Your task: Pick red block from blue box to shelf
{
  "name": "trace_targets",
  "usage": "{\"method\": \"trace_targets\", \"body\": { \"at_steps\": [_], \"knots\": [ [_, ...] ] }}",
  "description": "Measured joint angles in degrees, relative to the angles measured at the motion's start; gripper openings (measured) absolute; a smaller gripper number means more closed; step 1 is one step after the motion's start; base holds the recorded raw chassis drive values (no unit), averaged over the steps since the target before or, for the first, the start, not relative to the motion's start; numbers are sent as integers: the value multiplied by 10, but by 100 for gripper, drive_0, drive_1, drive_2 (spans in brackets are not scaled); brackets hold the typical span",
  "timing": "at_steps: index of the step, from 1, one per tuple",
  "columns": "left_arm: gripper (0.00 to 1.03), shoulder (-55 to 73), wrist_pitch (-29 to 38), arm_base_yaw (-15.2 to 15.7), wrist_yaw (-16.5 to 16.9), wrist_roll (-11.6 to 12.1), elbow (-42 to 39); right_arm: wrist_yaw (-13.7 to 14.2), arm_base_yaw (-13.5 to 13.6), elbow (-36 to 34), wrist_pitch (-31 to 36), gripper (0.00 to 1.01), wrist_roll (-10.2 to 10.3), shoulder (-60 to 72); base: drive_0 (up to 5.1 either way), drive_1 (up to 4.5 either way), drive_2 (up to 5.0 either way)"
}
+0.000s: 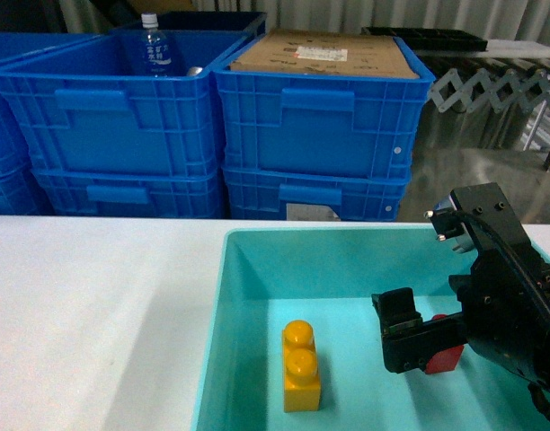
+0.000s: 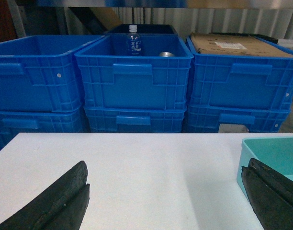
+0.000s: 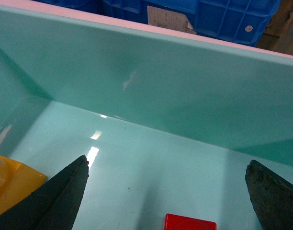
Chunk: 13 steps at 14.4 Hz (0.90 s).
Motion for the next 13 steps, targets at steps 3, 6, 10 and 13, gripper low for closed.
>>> {"method": "trace_targets", "body": {
  "at_steps": [3,6,10,13],
  "knots": [
    [98,0,0,0,0,0,0,-1,-1,0,8,98,0,9,0,0,0],
    [98,0,0,0,0,0,0,-7,-9,0,23,98,0,27,0,0,0],
    [98,0,0,0,0,0,0,-13,-12,-7,38,98,5,44,0,0,0],
    [98,0,0,0,0,0,0,-29,-20,-34,61,74,5,54,0,0,0]
  ]
}}
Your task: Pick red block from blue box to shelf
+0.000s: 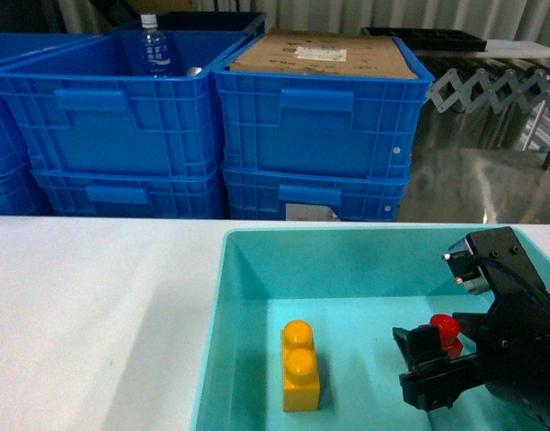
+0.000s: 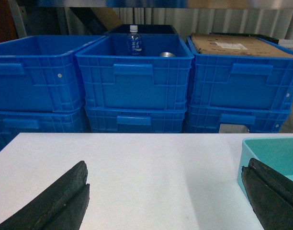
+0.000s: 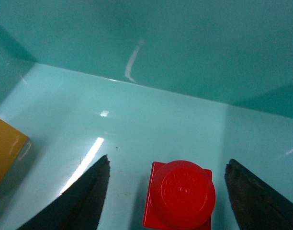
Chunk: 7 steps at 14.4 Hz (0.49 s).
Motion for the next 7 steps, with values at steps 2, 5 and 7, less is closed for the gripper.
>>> {"method": "trace_targets", "body": {
  "at_steps": [2,5,7],
  "knots": [
    [98,0,0,0,0,0,0,-2,1,-2,0,41,0,-7,0,0,0],
    [98,0,0,0,0,0,0,-2,5,-11,5,24,-1,-16,0,0,0],
    [98,0,0,0,0,0,0,-2,6,-17,11,24,0,-17,0,0,0]
  ]
}}
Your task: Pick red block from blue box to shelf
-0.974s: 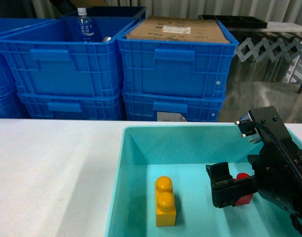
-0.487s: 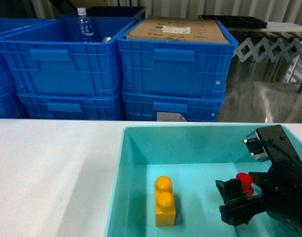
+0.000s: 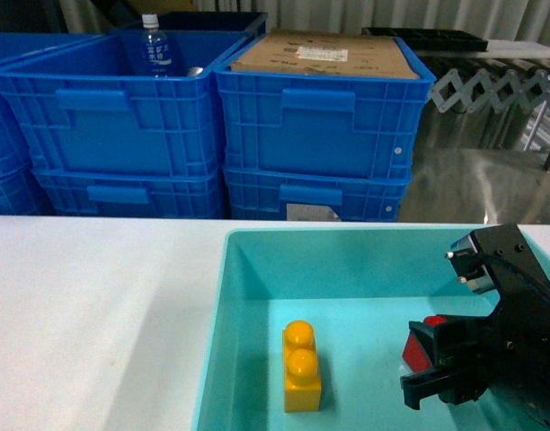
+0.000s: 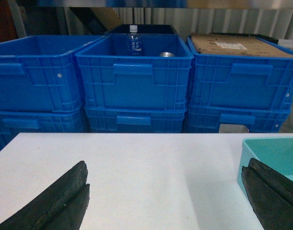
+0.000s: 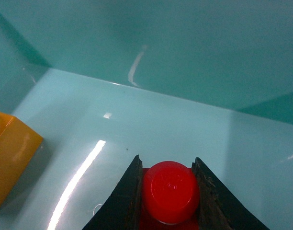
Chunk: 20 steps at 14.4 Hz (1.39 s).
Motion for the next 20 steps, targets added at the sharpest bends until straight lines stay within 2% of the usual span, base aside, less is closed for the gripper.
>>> {"method": "trace_targets", "body": {
  "at_steps": [6,8,11,13,15,17,18,20],
  "knots": [
    [98,0,0,0,0,0,0,8,23,-6,13,24,0,-12,0,0,0],
    [98,0,0,0,0,0,0,3,21,6,13,24,-8,-18,0,0,0],
    [98,0,0,0,0,0,0,-37,9,3,-23,24,-26,-95,0,0,0],
    [98,0,0,0,0,0,0,-54,0,2,-40,24,-36,-139,0,0,0],
    [98,0,0,0,0,0,0,-97,-28,-3,-84,24,-45,-220,0,0,0],
    [98,0,0,0,0,0,0,-143,-67,-16,-139,24,-56,-308,0,0,0],
    [98,0,0,0,0,0,0,-97,-145,-21,-111,24,-75,-439,0,0,0],
    [98,0,0,0,0,0,0,-25,-209,-24,-81,23,-74,-487,0,0,0]
  ]
}}
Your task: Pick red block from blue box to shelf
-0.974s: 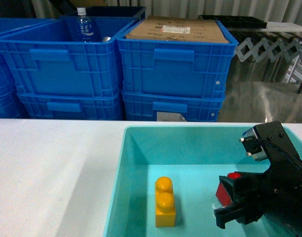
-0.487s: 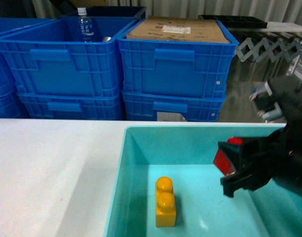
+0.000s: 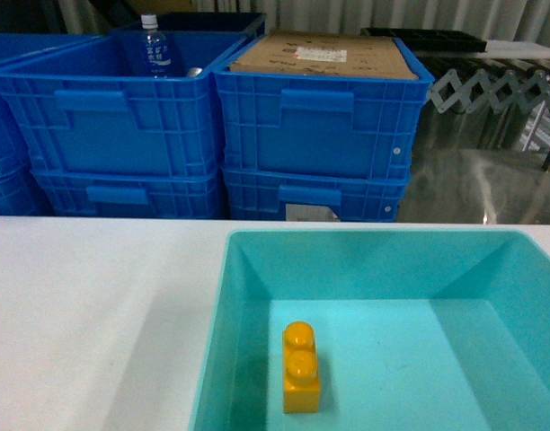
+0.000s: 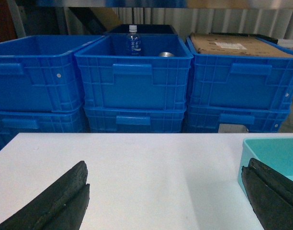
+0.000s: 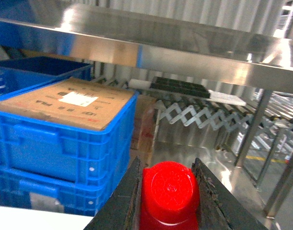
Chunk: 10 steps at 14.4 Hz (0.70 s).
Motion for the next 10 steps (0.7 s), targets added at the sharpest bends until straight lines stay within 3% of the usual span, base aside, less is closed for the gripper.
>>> {"method": "trace_targets", "body": {
  "at_steps": [1,3,6,10],
  "knots": [
    [98,0,0,0,0,0,0,13,-14,-16,7,23,5,-18,0,0,0],
    [98,0,0,0,0,0,0,11,-16,-73,2,23,22,-82,0,0,0],
    [98,0,0,0,0,0,0,16,10,-107,-12,23,36,-157,0,0,0],
    [98,0,0,0,0,0,0,46,9,-164,-123,23,95,-314,0,0,0]
  ]
}}
